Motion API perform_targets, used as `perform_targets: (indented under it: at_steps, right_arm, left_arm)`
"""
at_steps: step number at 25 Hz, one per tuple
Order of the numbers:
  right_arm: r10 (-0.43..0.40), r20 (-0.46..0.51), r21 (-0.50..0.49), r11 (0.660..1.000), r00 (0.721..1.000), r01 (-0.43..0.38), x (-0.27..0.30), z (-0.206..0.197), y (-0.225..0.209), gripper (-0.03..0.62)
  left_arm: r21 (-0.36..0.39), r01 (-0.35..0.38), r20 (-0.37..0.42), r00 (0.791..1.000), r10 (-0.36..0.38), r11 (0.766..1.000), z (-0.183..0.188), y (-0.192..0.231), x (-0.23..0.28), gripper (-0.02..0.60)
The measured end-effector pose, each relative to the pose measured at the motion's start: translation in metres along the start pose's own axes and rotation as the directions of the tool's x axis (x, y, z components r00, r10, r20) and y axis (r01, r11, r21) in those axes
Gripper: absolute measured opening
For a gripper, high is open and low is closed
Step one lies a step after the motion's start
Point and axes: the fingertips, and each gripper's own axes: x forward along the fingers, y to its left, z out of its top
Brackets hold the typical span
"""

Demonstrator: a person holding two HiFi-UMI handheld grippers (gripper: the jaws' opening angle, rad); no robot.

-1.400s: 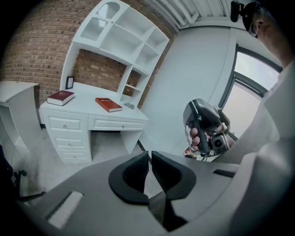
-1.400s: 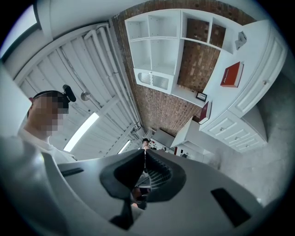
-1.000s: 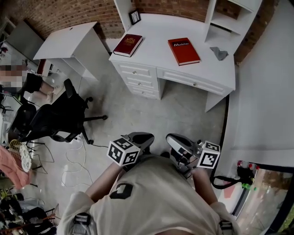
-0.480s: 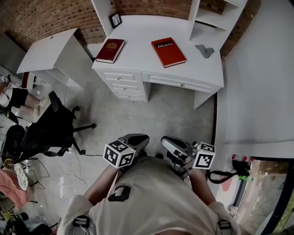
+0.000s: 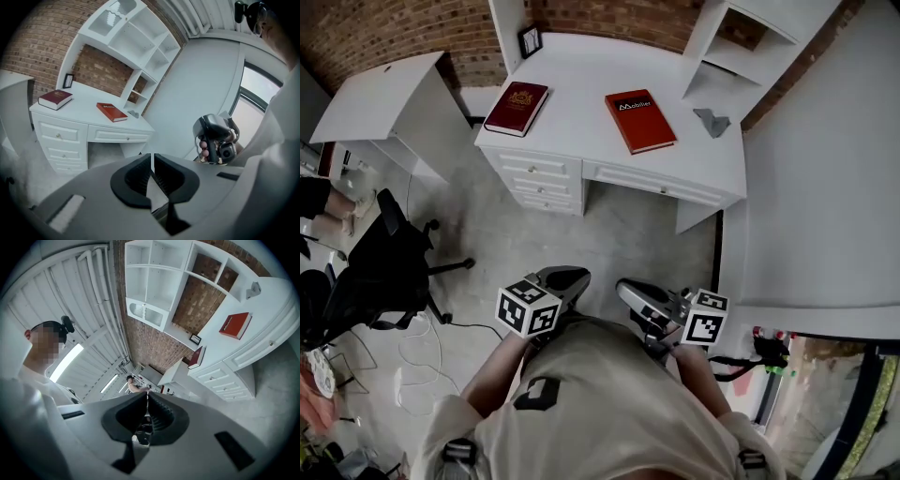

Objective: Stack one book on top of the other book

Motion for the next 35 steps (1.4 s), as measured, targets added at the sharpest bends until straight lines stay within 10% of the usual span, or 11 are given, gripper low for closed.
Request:
perform_targets:
  at_steps: [35]
  right_arm:
    - [0.064, -0.244, 0.070, 0.996, 0.968, -0.048, 0.184, 0.008, -0.021, 0.008]
  left_arm:
    - [-0.189, -0.112, 0.188, 0.971, 0.147, 0.976, 0.042, 0.176, -0.109, 0.020]
